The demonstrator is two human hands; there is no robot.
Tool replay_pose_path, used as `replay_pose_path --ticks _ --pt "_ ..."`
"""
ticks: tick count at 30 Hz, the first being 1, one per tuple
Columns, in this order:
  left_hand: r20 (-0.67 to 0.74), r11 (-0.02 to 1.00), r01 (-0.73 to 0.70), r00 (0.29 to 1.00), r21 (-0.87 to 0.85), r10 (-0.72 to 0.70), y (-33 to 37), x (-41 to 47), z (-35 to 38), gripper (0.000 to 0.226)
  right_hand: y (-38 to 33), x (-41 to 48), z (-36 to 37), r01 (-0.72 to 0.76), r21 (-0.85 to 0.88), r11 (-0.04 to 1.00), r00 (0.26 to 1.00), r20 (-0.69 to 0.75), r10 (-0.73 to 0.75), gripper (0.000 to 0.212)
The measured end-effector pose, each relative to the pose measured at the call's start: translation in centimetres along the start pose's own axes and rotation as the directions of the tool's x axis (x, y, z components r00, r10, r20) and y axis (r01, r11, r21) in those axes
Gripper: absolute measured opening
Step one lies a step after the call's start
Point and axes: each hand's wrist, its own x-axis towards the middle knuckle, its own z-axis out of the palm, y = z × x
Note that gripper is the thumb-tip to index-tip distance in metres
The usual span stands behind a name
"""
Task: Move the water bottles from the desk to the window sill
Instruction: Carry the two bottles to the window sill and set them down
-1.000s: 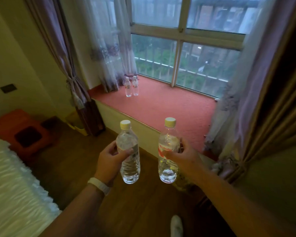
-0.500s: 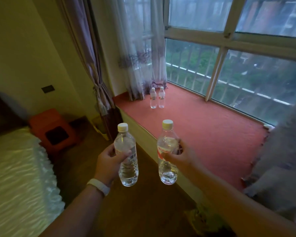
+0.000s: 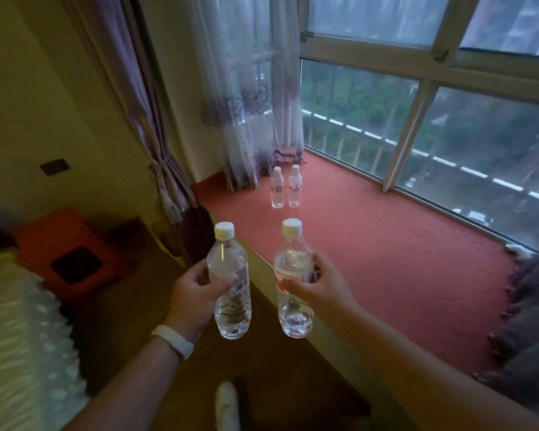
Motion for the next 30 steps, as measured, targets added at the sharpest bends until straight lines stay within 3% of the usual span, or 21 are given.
replay_pose_path --ticks 10,17,24,30 --pt "0.141 1.000 0.022 0.990 -0.003 -0.021 -0.3 18.8 -6.8 0.034 -3.2 14.2 7.8 -0.049 0.003 0.999 0.977 -0.208 0.048 0.051" --pt "0.219 0.998 -0.019 0.975 -0.056 0.031 1.4 27.7 -7.4 0.052 -5.8 20.8 10.1 -0.021 0.012 1.000 0.957 -0.288 0.024 0.051" --pt "0.251 0.996 0.001 0.968 -0.091 0.022 1.5 34.4 -5.6 0.034 -6.3 26.8 9.3 0.013 0.073 0.997 0.955 -0.296 0.009 0.058" --pt "0.209 0.995 0.059 0.977 -0.076 -0.041 -0.3 39.7 -2.1 0.029 -4.9 32.5 6.1 0.006 0.126 0.992 0.929 -0.367 0.041 0.051"
